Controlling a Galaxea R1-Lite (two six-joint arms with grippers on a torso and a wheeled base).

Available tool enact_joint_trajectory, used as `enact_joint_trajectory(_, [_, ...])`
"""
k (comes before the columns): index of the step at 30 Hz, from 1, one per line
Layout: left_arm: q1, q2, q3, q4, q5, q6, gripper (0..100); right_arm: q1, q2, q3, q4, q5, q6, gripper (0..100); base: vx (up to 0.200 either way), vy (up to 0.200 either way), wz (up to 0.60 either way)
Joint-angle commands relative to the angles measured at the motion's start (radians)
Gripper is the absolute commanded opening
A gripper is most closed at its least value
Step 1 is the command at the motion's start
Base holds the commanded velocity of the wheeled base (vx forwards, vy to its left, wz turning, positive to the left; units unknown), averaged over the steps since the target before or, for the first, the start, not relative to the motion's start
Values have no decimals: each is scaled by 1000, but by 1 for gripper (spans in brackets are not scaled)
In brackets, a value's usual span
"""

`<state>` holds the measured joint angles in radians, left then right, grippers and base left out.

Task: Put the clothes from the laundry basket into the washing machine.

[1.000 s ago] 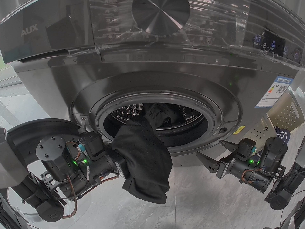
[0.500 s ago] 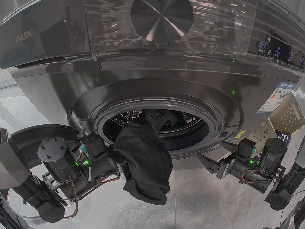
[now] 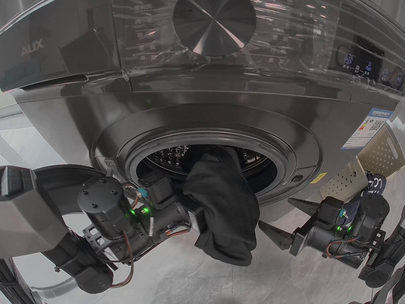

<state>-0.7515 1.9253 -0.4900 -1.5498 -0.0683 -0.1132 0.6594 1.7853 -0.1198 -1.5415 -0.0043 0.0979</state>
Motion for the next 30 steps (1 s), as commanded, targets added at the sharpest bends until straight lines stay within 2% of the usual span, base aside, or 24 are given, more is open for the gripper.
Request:
enact_joint_trajectory(1, [-8, 130, -78, 0, 2, 4, 0, 72, -32, 25, 0, 1, 0, 100, 0, 0, 0])
enact_joint_trajectory(5, [-5, 224, -165, 0, 27, 1, 0, 74, -32, 28, 0, 0, 2, 100, 0, 0, 0])
enact_joint_trajectory(9, [4, 288, -308, 2, 107, -5, 0, 74, -32, 38, 0, 0, 2, 100, 0, 0, 0])
enact_joint_trajectory(11, [20, 310, -363, 4, 125, -3, 0, 75, -32, 51, 0, 0, 2, 100, 0, 0, 0])
enact_joint_trajectory(17, [41, 365, -424, 4, 127, 3, 0, 75, -32, 55, 0, 0, 0, 100, 0, 0, 0])
enact_joint_trajectory(23, [78, 477, -604, 7, 122, 6, 0, 94, -34, 55, 0, 0, 2, 100, 0, 0, 0])
enact_joint_trajectory(30, [121, 529, -799, 116, 134, 4, 0, 97, -34, 54, 0, -2, 2, 100, 0, 0, 0])
